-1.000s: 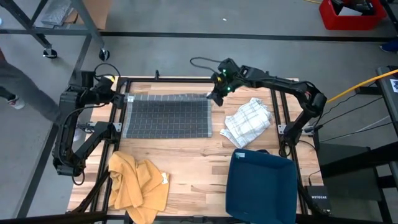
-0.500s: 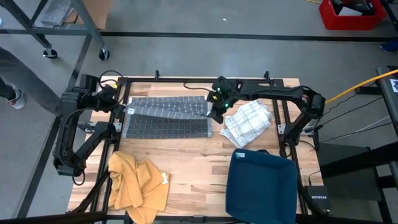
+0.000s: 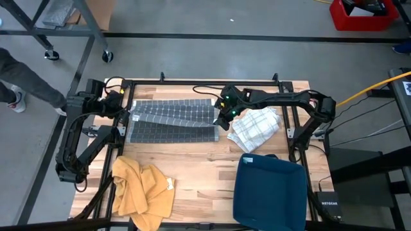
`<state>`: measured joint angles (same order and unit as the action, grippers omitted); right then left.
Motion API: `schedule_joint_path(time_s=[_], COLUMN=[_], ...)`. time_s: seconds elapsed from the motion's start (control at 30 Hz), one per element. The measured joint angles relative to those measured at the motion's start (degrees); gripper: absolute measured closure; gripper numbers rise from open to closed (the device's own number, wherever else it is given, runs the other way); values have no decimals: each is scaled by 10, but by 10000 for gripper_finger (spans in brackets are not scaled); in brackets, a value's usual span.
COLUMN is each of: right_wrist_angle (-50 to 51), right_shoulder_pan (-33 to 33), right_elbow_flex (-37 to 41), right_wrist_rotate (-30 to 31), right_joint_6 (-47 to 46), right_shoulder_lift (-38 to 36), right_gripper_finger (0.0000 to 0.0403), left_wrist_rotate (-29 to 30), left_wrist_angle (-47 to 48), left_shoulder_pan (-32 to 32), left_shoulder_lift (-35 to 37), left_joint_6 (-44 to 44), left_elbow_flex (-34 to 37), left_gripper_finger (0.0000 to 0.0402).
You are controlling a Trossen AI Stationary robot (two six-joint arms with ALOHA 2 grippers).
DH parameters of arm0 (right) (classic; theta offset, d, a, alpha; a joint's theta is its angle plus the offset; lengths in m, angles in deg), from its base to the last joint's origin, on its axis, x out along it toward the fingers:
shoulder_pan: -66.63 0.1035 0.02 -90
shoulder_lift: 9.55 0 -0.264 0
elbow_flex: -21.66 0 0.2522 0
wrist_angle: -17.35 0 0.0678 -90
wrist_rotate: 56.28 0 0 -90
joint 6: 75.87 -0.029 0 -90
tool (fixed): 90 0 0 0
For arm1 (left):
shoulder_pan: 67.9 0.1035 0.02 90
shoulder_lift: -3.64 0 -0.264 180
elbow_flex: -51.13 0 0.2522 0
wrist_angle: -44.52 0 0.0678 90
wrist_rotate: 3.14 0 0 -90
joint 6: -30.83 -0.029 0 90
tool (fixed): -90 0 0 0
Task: Fold towel
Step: Fold the gray kitchen towel
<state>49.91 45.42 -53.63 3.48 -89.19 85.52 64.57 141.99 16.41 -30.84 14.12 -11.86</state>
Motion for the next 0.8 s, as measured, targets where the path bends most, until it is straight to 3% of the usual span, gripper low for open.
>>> schedule_joint_path(time_s=[0.4,0.63,0.8], right_wrist_angle=[0,11,33], right_shoulder_pan=[16,43,64], right_elbow_flex=[10,12,12], right_wrist_rotate=[42,58,57], right_joint_6=[-1,0,-1], right_shoulder_lift=[10,11,11], right_gripper_finger=[392,341,307], left_wrist_rotate=[17,71,67], left_wrist_angle=[-1,-4,-4], left_shoulder_pan=[-61,-81,-87], left_shoulder_lift=[0,0,0], left_joint_6=[0,18,21], left_elbow_flex=[0,-1,-1], left_gripper_finger=[394,330,278])
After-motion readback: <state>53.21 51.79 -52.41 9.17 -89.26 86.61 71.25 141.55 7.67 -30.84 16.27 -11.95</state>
